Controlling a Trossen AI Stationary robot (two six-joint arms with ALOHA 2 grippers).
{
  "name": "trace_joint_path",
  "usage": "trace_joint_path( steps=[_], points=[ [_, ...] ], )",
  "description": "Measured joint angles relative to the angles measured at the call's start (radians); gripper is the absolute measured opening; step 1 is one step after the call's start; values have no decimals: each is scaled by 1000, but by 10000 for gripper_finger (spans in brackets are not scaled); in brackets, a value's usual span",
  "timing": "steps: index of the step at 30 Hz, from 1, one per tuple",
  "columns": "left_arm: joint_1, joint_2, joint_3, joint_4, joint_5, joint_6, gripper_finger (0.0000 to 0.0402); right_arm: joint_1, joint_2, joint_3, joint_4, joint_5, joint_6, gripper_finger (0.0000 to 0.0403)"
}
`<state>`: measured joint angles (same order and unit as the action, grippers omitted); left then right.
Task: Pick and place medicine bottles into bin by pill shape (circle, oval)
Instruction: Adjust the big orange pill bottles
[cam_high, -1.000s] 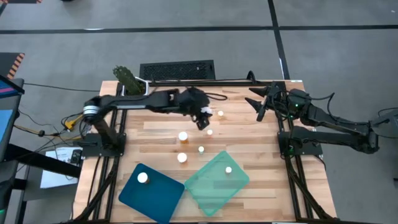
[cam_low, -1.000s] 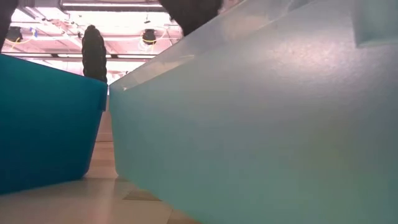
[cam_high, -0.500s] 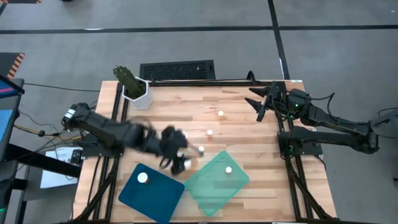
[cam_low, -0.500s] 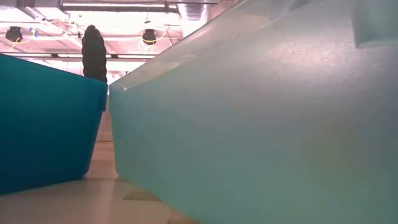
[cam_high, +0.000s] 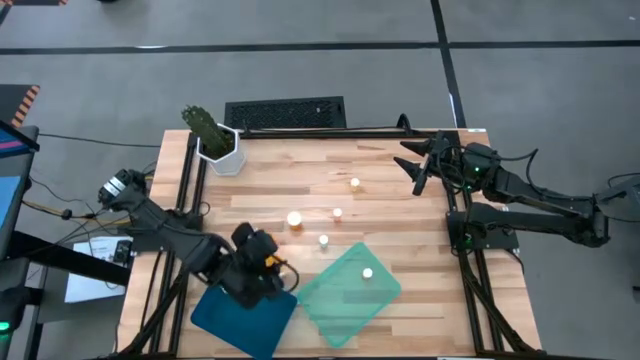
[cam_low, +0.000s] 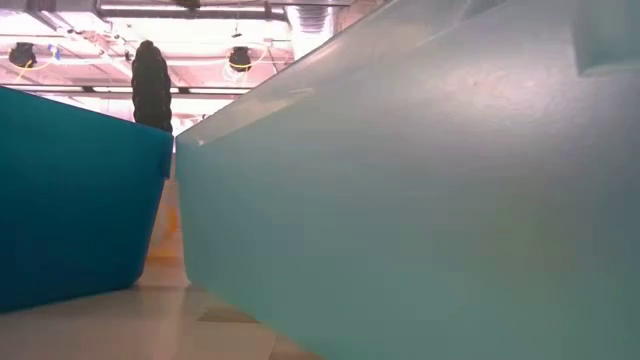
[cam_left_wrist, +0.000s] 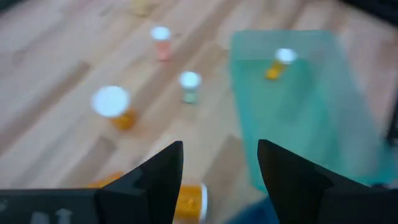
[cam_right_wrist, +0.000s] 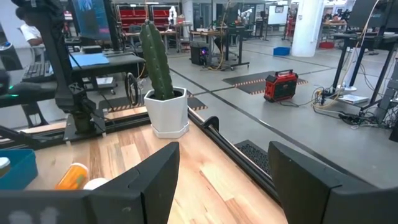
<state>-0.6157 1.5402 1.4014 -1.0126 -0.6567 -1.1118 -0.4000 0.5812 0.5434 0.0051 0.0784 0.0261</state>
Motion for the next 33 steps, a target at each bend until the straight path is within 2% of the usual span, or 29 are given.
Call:
trace_joint_path(
  steps=[2,4,9,12,15,18,22,25,28,33],
  points=[
    [35,-2,0,-51,24,1,206,0,0,0,0,0,0,256],
    [79,-3,0,-95,97,38,219,0,0,0,-3,0,0,256],
    [173,-3,0,-157,235,200,275,0,15,0,-38,0,1,256],
    [228,-3,-1,-215,250,222,309,0,21,0,-49,0,9,256],
    [265,-11,-28,-208,222,218,325,0,21,0,-58,0,27,256],
    [281,-51,-103,-138,230,132,325,0,21,0,-58,0,27,256],
    [298,-117,-271,-15,237,-55,321,0,21,0,-58,0,27,256],
    [297,-164,-369,67,250,-135,321,0,21,0,-58,0,28,256],
    [296,-181,-415,104,253,-176,320,0,21,0,-58,0,28,256],
    [309,-181,-425,98,253,-211,320,0,21,0,-58,0,28,256]
  ],
)
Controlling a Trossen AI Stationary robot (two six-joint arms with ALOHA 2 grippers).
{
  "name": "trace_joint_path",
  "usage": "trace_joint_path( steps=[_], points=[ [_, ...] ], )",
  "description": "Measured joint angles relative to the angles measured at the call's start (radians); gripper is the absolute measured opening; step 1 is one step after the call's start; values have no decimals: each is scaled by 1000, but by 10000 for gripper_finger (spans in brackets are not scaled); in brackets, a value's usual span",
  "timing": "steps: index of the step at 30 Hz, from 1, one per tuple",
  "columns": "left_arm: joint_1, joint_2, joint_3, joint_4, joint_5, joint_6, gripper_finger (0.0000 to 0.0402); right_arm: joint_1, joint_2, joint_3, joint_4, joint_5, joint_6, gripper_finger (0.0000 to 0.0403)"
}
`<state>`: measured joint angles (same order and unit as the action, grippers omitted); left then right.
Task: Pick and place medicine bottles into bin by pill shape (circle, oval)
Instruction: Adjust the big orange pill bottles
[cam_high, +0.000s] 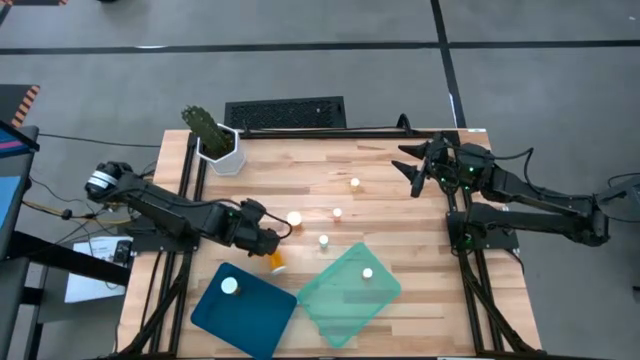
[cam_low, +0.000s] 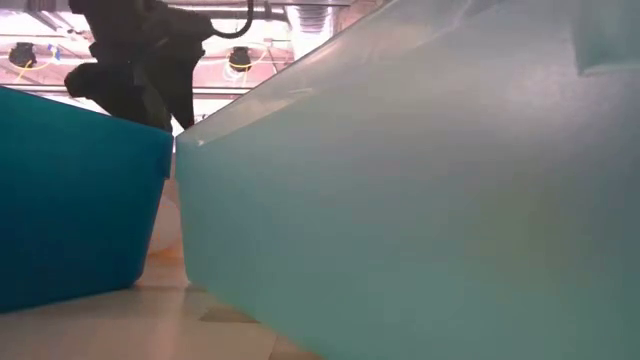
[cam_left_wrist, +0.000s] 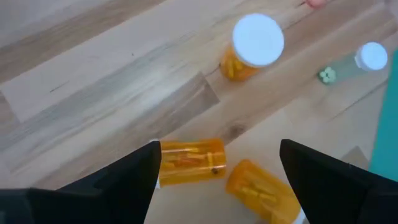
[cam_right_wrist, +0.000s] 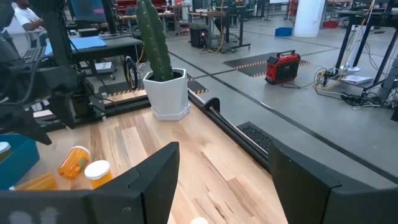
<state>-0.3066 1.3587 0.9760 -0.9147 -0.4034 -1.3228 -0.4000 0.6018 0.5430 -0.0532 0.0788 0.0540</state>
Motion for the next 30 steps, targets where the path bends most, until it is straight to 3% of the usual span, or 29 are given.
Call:
trace_joint_path(
  steps=[3,5,13,19,24,30],
  points=[
    [47,8,0,14,10,-32,320,0,0,0,-1,0,0,256],
    [78,17,0,21,28,24,320,0,0,0,-1,0,0,256],
    [202,84,0,8,244,488,320,0,0,0,-2,0,0,256],
    [238,55,0,15,414,894,320,0,0,0,-23,0,0,256],
    [227,51,0,13,428,1120,320,0,0,0,-49,0,22,256],
    [227,125,1,19,434,1260,320,0,0,0,-40,0,26,256]
  ],
)
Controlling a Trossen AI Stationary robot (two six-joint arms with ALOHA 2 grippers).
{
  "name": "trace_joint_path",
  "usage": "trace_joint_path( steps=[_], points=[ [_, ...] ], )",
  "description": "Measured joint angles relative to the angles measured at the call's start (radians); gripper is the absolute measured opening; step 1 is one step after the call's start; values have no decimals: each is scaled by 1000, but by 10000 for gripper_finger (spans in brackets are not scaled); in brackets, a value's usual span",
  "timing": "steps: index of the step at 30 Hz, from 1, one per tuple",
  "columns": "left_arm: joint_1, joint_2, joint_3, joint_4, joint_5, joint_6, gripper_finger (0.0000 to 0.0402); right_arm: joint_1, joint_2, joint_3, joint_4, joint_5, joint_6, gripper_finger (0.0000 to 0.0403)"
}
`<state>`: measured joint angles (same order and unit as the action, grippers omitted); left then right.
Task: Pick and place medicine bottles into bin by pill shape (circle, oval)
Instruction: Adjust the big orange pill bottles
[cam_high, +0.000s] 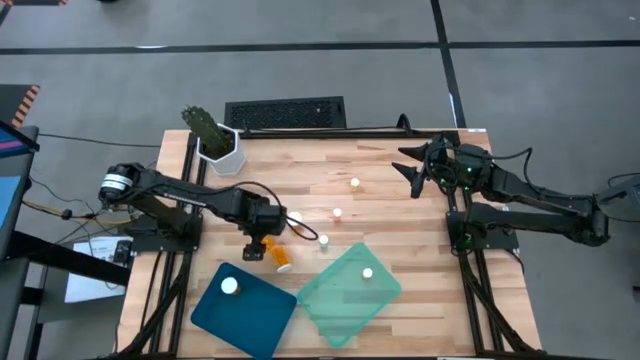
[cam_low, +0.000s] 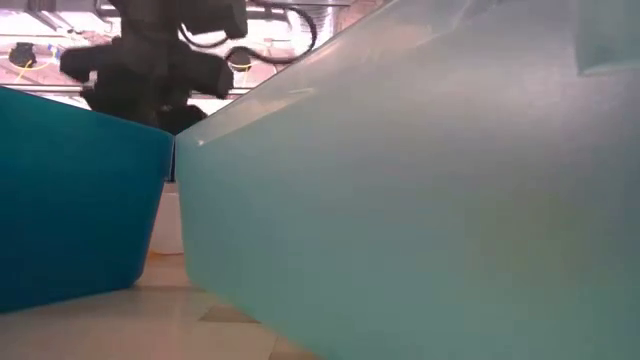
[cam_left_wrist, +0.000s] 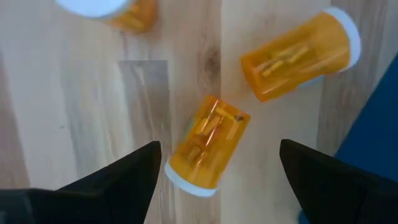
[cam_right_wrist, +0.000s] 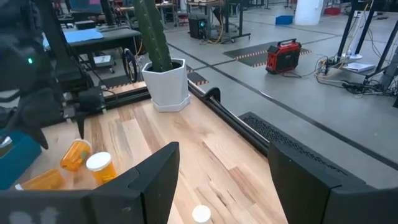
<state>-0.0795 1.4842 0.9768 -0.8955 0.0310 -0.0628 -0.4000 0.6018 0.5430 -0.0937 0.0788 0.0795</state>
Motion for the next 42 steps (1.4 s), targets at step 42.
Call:
trace_joint_path(
  steps=[42],
  points=[
    [25,169,34,21,36,-192,174,1,0,0,16,0,35,256]
  ],
)
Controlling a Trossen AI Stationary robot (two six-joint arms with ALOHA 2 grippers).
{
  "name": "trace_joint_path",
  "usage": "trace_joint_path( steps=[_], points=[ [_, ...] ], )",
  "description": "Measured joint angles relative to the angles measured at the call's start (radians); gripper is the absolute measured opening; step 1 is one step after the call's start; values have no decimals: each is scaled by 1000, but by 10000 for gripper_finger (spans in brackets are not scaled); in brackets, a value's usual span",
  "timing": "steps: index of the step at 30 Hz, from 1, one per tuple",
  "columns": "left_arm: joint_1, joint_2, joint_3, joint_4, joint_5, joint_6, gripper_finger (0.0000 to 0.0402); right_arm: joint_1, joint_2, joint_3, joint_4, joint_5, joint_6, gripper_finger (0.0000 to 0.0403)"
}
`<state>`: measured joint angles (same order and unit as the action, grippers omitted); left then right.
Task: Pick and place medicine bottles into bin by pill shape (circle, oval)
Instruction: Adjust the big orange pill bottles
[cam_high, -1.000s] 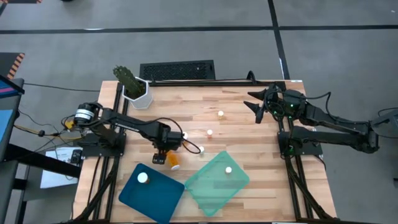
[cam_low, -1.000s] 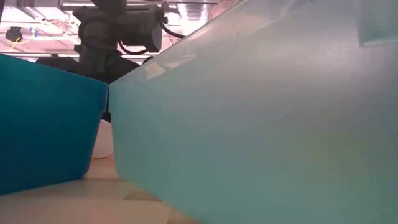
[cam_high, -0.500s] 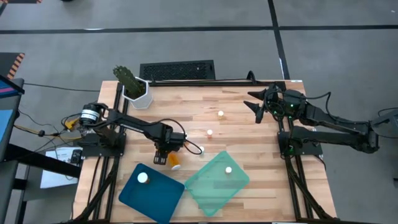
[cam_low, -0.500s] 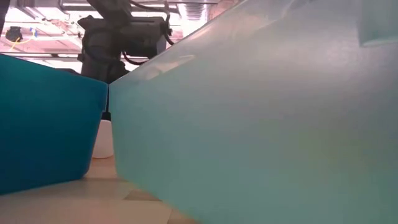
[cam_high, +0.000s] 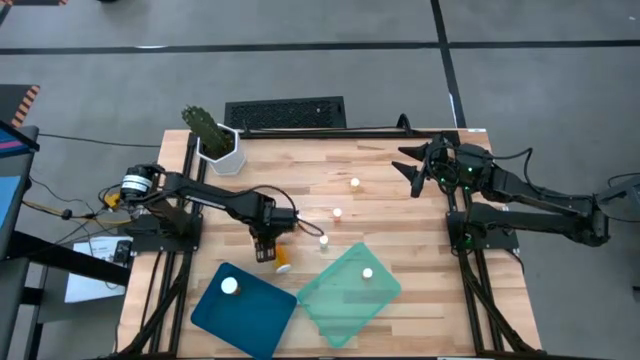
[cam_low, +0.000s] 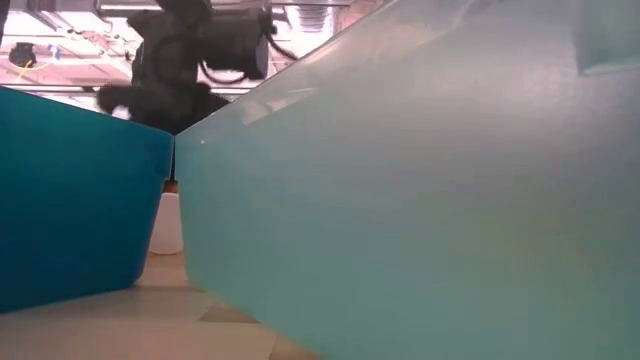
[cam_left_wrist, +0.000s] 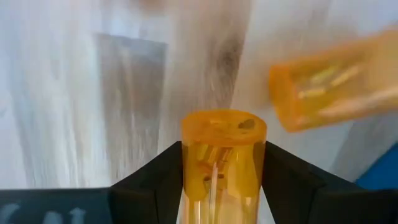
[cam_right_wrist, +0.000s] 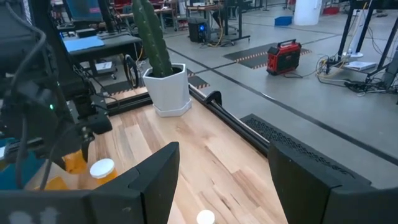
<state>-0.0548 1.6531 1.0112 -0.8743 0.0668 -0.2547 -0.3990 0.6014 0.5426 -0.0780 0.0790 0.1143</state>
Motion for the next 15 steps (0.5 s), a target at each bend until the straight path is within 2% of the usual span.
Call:
trace_joint_path(
  steps=[6,9,12,15],
  points=[
    [38,-162,3,31,0,-356,174,0,0,0,4,-1,16,256],
    [55,-266,3,99,-3,-562,174,0,0,0,5,-2,34,256],
    [71,-366,3,229,-46,-765,174,6,0,0,13,-19,44,256],
    [87,-439,3,370,-141,-902,177,22,2,0,39,-26,61,256]
  ],
)
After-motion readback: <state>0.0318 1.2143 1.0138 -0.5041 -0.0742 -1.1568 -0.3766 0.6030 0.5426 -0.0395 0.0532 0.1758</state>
